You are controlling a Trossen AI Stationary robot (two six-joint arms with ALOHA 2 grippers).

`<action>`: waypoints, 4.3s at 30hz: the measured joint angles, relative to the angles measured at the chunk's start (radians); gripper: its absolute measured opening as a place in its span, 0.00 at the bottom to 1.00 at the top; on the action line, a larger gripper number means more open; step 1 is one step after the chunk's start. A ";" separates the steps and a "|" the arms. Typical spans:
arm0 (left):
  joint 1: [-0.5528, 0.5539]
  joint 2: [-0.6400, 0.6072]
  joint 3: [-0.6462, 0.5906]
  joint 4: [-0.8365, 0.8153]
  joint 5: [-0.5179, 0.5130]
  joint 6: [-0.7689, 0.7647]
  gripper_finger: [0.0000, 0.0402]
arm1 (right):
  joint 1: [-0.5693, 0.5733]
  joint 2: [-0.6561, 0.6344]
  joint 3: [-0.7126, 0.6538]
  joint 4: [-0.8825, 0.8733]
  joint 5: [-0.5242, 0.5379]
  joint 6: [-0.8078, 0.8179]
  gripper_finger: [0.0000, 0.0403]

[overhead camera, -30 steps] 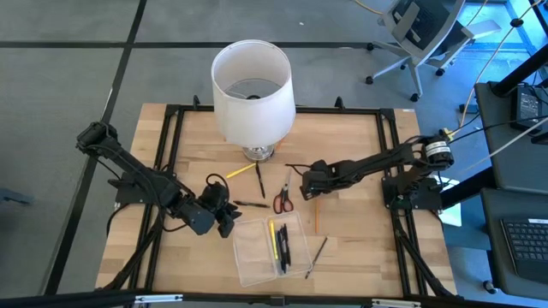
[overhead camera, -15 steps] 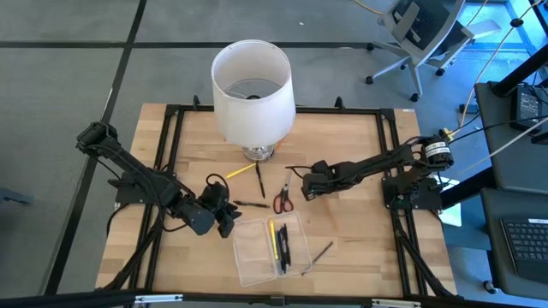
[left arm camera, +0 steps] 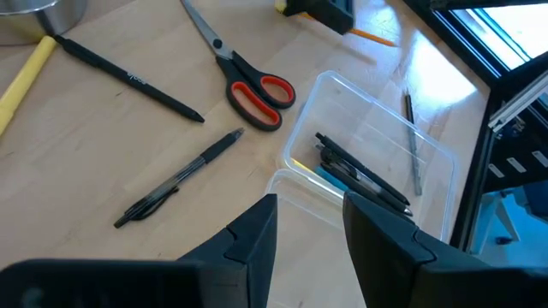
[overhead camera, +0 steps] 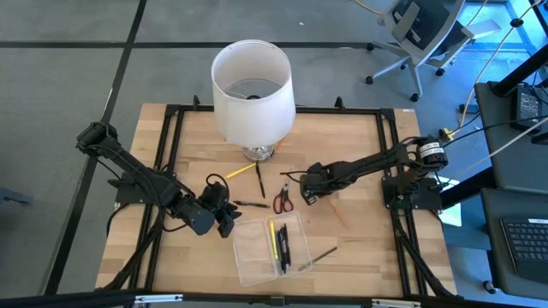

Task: Pick & place school supplies into a supply box
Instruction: Put the orange pencil into the transparent supply box, then put the black white pen into the transparent supply box

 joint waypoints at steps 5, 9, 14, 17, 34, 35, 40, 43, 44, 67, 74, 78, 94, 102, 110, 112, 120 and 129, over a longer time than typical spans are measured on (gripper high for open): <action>0.000 0.000 0.000 0.000 0.001 0.000 0.32 | -0.001 -0.004 0.076 -0.060 -0.045 -0.050 0.10; 0.000 0.000 0.000 0.000 0.001 0.001 0.32 | 0.002 -0.005 0.149 -0.066 -0.114 -0.088 0.10; 0.000 0.000 0.000 0.000 0.001 0.001 0.32 | 0.023 -0.006 0.272 -0.066 -0.125 -0.090 0.11; 0.000 0.000 0.000 0.000 0.000 0.001 0.32 | 0.048 -0.006 0.350 -0.063 -0.107 -0.064 0.11; 0.000 0.000 0.000 0.000 0.001 0.027 0.32 | 0.334 0.003 0.461 0.067 0.470 0.254 0.11; 0.000 0.000 0.000 0.000 0.001 0.027 0.32 | 0.345 0.011 0.461 0.077 0.495 0.275 0.11; -0.002 0.000 0.000 -0.001 0.002 0.027 0.32 | 0.397 0.072 0.461 0.093 0.585 0.320 0.11; -0.002 0.000 0.000 -0.001 0.021 0.031 0.32 | 0.409 0.115 0.461 0.096 0.584 0.320 0.11; -0.002 0.000 0.000 0.000 0.028 0.035 0.32 | 0.412 0.127 0.461 0.096 0.580 0.320 0.11; -0.001 0.000 0.000 0.000 0.028 0.053 0.32 | 0.410 0.212 0.461 0.019 0.332 0.315 0.11; -0.001 0.000 0.000 0.000 0.027 0.053 0.32 | 0.409 0.212 0.461 0.015 0.329 0.297 0.11; -0.001 0.000 0.000 0.000 0.027 0.053 0.32 | 0.409 0.212 0.461 0.021 0.326 0.294 0.12; -0.001 0.000 0.000 0.000 0.027 0.053 0.32 | 0.409 0.212 0.461 0.026 0.303 0.290 0.13; -0.001 0.000 0.000 0.000 0.027 0.053 0.32 | 0.409 0.212 0.461 0.025 0.284 0.290 0.21; -0.001 0.000 0.000 0.000 0.027 0.054 0.32 | 0.396 0.192 0.461 -0.064 0.254 0.289 0.24; -0.001 0.000 0.000 -0.003 0.031 0.054 0.32 | 0.383 0.162 0.461 -0.121 0.212 0.259 0.24; -0.001 0.000 0.000 -0.022 0.060 0.052 0.32 | 0.344 0.066 0.461 -0.244 0.179 0.130 0.24; 0.010 0.000 0.000 -0.086 0.051 0.035 0.32 | 0.303 0.048 0.461 -0.367 0.169 0.005 0.24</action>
